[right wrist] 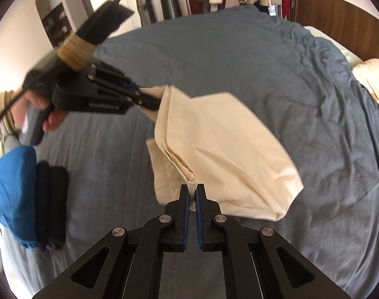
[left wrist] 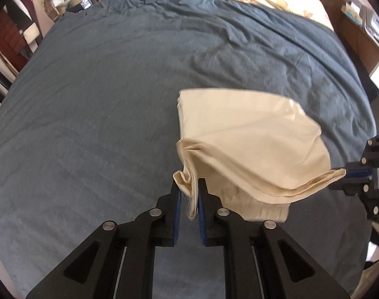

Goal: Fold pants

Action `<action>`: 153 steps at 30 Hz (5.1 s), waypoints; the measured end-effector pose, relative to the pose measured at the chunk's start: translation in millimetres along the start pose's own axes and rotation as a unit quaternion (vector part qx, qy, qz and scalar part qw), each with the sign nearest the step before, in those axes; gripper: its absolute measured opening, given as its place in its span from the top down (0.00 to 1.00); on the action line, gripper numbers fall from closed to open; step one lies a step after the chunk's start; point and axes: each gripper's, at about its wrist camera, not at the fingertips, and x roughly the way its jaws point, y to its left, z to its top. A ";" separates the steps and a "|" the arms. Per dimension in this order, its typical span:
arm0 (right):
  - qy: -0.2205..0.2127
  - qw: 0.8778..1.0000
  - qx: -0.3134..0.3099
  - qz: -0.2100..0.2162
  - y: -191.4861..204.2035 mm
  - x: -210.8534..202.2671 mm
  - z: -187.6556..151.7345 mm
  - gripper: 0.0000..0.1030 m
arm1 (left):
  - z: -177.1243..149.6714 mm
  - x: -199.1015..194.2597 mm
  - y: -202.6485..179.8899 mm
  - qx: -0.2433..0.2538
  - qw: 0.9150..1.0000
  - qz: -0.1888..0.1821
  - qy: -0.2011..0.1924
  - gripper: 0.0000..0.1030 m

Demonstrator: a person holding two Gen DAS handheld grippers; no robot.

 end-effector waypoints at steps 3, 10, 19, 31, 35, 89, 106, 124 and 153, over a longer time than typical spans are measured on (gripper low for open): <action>0.014 1.000 -0.004 -0.003 3.8 6.4 -7.8 0.94 | -10.7 -2.5 2.3 0.003 1.000 0.005 0.012 0.81; 0.049 0.999 -0.019 -0.007 16.1 22.7 -24.3 0.93 | -30.8 -10.1 1.5 0.006 1.000 0.015 0.025 0.67; 0.090 0.995 -0.022 -0.040 21.4 23.2 -50.4 0.84 | -44.6 -16.8 -14.8 0.059 0.997 0.031 0.034 0.57; 0.013 0.988 0.035 -0.151 54.2 3.8 -53.5 0.70 | -49.3 -14.1 2.8 0.026 0.999 0.019 0.029 0.54; 0.015 0.985 0.032 -0.168 59.4 24.8 -51.9 0.70 | -53.5 -5.4 9.6 0.028 0.999 0.025 0.037 0.54; 0.027 0.958 0.076 -0.276 50.6 30.8 -62.4 0.71 | -35.1 21.4 9.3 0.010 1.000 0.012 -0.008 0.68; 0.002 0.937 0.018 -0.349 72.5 58.3 -56.5 0.71 | -30.0 18.0 12.3 -0.013 1.000 -0.020 -0.011 0.94; 0.034 0.954 0.020 -0.296 73.8 5.3 -63.1 0.98 | -42.1 10.0 -11.2 0.035 0.998 0.044 -0.005 0.95; 0.114 0.963 0.059 -0.238 78.2 23.5 -86.9 0.61 | -74.9 8.6 -16.8 0.091 0.987 0.114 0.061 0.52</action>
